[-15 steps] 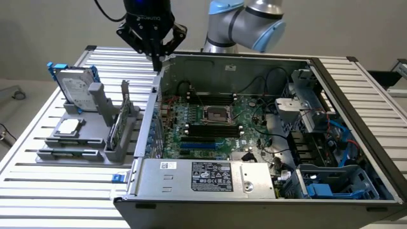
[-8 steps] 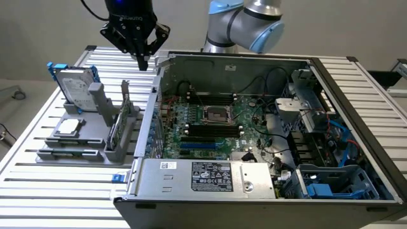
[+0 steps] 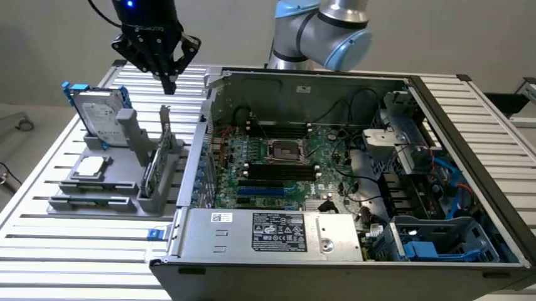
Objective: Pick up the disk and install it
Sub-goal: 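Reach for the disk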
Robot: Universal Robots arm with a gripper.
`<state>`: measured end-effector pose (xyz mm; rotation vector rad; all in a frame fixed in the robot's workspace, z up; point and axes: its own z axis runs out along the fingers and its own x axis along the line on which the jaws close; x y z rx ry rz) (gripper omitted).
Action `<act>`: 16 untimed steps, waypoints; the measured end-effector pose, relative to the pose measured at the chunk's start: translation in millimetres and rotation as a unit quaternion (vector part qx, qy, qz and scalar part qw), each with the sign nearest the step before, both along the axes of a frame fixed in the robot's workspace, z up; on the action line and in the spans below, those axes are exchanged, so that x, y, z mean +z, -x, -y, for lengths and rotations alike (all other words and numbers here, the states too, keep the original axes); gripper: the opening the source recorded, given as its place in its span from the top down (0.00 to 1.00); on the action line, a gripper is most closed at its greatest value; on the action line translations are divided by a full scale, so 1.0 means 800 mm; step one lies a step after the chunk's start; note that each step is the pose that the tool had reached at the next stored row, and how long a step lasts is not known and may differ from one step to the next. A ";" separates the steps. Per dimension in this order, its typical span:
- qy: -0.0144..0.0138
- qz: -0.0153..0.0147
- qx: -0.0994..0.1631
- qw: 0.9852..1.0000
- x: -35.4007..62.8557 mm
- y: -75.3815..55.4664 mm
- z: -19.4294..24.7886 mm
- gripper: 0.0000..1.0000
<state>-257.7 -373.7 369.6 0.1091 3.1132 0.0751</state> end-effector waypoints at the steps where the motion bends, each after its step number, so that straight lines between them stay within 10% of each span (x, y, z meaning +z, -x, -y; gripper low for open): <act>1: 0.000 0.000 0.000 1.000 -0.001 0.006 -0.0024 0.89; 16: 0.005 0.000 0.000 1.000 -0.004 0.091 -0.0497 0.89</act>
